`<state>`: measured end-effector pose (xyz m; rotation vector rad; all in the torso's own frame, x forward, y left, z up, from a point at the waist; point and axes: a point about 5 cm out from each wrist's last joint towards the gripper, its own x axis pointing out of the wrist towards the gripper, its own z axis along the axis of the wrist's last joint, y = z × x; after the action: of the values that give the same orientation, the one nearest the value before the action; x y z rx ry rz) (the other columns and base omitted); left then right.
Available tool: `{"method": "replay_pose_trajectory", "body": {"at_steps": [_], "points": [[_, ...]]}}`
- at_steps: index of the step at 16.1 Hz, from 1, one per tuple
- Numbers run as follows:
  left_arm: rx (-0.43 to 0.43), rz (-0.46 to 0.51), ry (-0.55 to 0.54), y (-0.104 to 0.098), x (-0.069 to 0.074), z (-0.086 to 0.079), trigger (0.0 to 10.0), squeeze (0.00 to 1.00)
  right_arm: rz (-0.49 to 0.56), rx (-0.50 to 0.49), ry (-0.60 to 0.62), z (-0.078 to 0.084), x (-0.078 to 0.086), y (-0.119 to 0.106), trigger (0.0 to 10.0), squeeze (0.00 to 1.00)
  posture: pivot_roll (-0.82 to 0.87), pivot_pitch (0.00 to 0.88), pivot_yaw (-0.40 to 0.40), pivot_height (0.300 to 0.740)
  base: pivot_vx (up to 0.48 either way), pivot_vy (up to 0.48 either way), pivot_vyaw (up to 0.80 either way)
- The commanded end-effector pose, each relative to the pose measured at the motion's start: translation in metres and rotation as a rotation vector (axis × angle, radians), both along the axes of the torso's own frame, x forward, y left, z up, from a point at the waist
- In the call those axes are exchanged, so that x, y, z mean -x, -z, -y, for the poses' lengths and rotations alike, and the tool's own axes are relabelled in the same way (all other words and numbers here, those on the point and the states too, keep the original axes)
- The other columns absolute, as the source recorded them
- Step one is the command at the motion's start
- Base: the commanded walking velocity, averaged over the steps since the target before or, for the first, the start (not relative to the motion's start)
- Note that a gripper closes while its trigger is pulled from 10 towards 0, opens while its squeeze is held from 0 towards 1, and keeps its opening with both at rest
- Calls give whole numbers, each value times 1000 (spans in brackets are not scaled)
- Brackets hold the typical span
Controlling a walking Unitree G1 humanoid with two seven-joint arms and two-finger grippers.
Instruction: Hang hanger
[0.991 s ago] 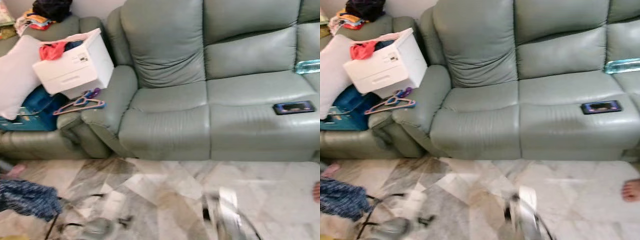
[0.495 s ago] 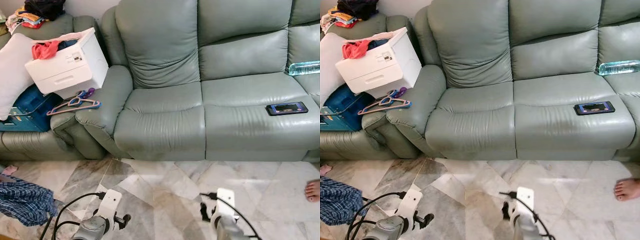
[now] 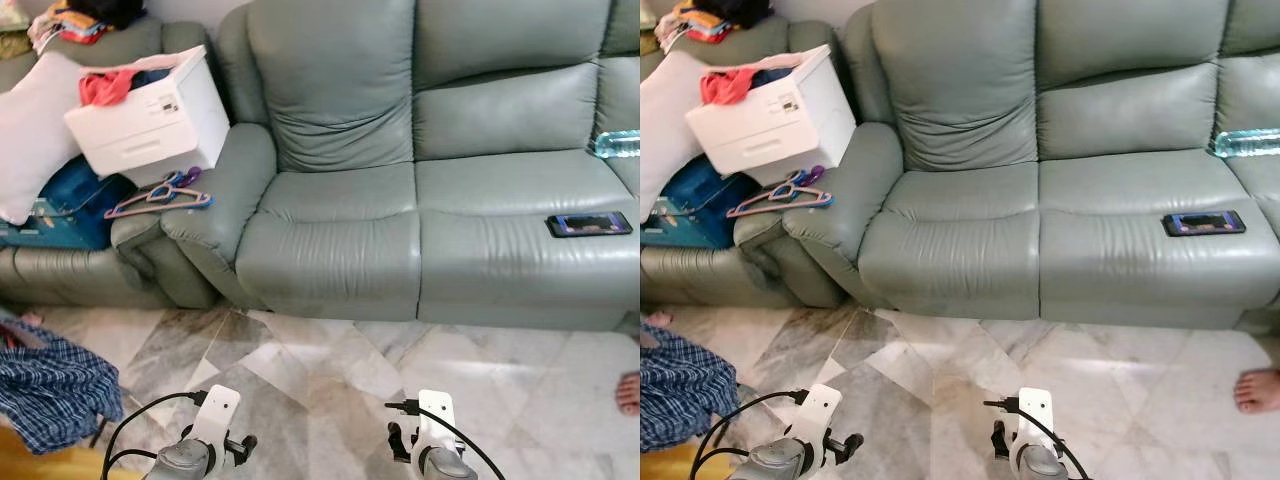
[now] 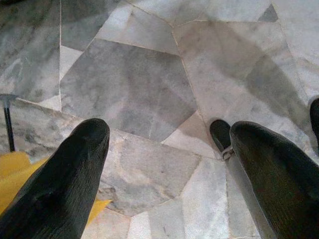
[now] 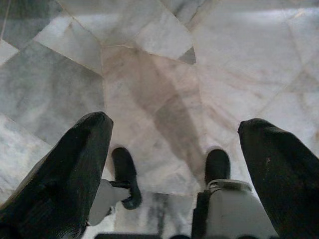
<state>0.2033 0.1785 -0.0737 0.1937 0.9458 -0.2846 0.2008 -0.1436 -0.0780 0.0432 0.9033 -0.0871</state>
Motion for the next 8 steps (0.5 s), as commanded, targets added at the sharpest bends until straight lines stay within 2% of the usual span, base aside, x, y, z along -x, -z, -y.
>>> {"method": "replay_pose_trajectory", "body": {"at_steps": [1,5,6,8], "points": [[-14,-1,-25,0,0,-3,10000,0,-14,-6,-33,-4,1,1,10000,0,-38,0,173,740,0,0,0],[34,7,-82,1,-4,21,10000,0,-4,71,-107,18,-7,-4,10000,0,-80,0,86,740,0,0,0],[55,8,-102,1,-5,32,10000,0,-3,96,-134,27,-8,-5,10000,0,-102,0,42,740,0,0,0],[78,8,-130,0,-6,42,10000,0,-6,121,-172,35,-9,-7,10000,0,-116,0,8,740,0,0,0]]}}
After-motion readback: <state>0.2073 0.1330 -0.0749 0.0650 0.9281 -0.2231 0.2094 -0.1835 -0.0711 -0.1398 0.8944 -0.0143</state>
